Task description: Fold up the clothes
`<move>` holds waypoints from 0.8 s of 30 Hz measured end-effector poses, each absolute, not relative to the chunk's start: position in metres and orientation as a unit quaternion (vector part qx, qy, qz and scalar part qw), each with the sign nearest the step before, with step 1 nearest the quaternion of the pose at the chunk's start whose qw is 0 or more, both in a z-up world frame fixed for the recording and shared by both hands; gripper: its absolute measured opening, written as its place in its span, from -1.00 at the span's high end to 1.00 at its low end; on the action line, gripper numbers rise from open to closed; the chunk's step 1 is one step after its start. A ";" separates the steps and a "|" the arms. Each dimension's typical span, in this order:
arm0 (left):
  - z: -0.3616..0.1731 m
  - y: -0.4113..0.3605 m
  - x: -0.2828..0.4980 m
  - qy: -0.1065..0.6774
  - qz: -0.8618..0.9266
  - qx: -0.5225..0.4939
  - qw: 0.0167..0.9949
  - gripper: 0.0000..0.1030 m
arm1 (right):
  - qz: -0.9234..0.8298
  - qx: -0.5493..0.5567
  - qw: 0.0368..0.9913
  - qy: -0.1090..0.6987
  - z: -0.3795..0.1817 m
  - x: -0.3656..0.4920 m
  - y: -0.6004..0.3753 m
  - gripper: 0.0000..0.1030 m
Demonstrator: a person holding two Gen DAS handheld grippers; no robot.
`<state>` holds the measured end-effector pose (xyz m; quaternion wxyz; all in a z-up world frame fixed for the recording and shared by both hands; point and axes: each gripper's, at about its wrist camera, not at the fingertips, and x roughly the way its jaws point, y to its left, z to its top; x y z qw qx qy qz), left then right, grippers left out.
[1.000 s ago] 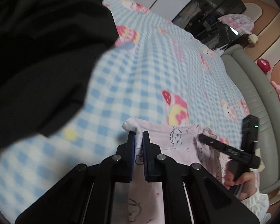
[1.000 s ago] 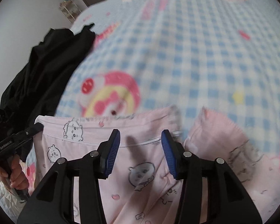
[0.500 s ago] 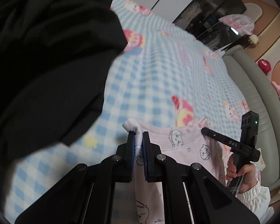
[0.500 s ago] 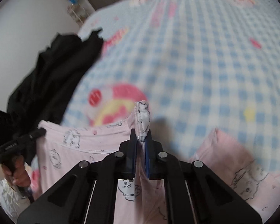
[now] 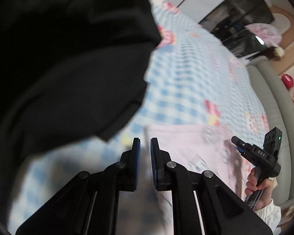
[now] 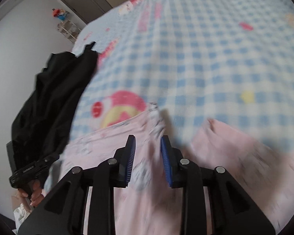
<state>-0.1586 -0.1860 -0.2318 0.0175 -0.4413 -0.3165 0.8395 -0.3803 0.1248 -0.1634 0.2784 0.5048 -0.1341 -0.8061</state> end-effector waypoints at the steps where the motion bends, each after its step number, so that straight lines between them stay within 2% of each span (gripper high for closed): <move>1: -0.229 -0.181 -0.147 -0.326 0.836 -0.440 0.028 0.73 | -0.808 0.499 0.281 -0.139 -0.153 -0.372 0.130 0.46; 6: -0.232 -0.148 -0.093 -0.337 0.819 -0.463 0.037 0.63 | -0.803 0.486 0.308 -0.156 -0.117 -0.283 0.152 0.45; 12: -0.243 -0.130 -0.028 -0.367 0.799 -0.475 0.021 0.21 | -0.790 0.506 0.325 -0.123 -0.133 -0.165 0.154 0.45; 15: -0.255 -0.120 -0.011 -0.384 0.793 -0.472 0.022 0.21 | -0.782 0.521 0.316 -0.132 -0.155 -0.137 0.153 0.45; 21: -0.257 -0.103 -0.005 -0.364 0.805 -0.469 0.017 0.14 | -0.783 0.531 0.298 -0.128 -0.177 -0.118 0.145 0.45; 24: -0.255 -0.101 -0.012 -0.374 0.802 -0.462 0.049 0.15 | -0.784 0.537 0.287 -0.125 -0.183 -0.115 0.141 0.45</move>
